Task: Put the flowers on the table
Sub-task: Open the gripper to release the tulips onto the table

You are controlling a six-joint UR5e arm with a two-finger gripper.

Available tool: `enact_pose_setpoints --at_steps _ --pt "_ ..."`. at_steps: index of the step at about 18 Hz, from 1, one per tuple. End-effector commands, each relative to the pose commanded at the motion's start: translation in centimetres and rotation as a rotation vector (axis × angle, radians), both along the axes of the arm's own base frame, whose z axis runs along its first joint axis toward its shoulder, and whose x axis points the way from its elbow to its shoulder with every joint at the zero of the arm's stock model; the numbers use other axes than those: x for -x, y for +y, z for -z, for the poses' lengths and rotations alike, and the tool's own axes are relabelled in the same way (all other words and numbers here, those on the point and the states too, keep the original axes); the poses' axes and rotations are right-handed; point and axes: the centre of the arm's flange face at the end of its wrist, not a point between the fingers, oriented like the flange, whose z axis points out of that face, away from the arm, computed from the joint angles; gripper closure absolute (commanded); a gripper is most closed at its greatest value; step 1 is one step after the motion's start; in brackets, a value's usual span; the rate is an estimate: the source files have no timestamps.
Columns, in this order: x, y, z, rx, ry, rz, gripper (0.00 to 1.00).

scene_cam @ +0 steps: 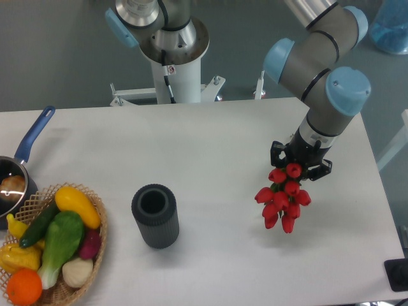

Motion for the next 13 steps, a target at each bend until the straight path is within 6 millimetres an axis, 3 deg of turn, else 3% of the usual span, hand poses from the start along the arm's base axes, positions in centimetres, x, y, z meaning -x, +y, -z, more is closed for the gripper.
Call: enact_pose_setpoints --at_steps 2,6,9,13 --pt "0.0 -0.1 -0.2 -0.001 0.003 -0.003 0.00" --pt "0.1 -0.7 -1.0 -0.009 0.015 -0.011 0.00" --pt "0.5 -1.9 -2.5 -0.023 0.043 -0.035 0.00" --pt "2.5 -3.9 -5.4 -0.055 0.156 -0.027 0.00"
